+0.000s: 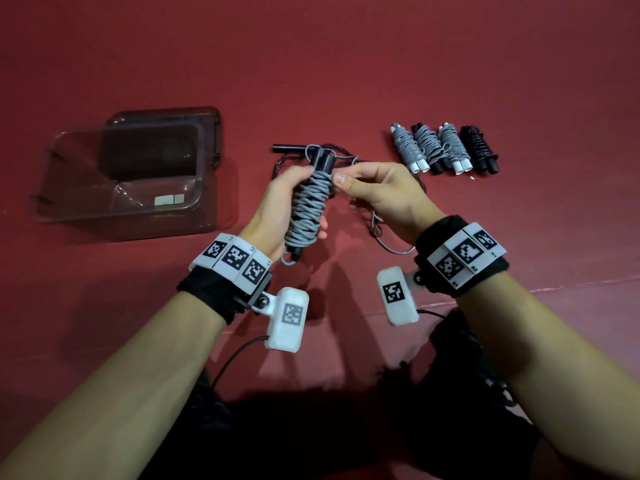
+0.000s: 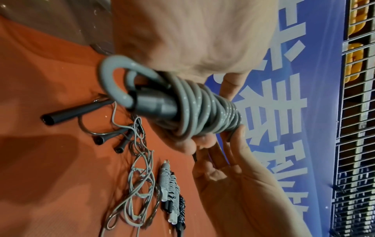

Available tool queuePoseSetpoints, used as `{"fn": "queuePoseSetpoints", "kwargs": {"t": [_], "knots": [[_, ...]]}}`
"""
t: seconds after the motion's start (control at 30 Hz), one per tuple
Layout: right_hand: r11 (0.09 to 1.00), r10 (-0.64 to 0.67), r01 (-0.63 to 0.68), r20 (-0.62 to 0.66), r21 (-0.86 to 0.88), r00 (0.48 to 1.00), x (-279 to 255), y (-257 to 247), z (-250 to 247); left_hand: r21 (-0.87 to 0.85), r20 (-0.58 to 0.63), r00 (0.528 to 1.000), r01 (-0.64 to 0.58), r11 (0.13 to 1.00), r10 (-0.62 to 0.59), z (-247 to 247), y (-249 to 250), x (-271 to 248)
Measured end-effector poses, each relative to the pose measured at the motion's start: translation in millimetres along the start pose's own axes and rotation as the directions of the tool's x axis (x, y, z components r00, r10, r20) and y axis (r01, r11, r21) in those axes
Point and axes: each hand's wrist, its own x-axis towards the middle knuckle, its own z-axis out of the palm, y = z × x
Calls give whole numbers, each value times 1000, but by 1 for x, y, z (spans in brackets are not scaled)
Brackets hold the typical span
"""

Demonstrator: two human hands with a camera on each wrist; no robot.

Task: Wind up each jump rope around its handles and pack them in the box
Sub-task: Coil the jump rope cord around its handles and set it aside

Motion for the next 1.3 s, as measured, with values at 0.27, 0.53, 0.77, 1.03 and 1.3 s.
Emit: {"fn": "queuePoseSetpoints", "kwargs": {"t": [0.27,0.53,0.77,1.03,1.3], "knots": [[999,-39,39,-105,-7,994,-3,-4,3,226,-96,963,-227,947,253,7,-13,1],[994,-82,91,-145,56,986,-7,2,12,234,-12,970,-233,944,242,7,-8,-5],[985,-107,118,-94,124,990,-9,9,17,223,-22,968,-240,945,251,3,-4,-2],[982,-189,189,-11,18,982,-6,14,13,237,-65,972,-203,950,224,-5,-4,2],[975,-203,211,119,-68,972,-3,10,1,278,-11,978,-197,940,208,-3,-5,1]]}}
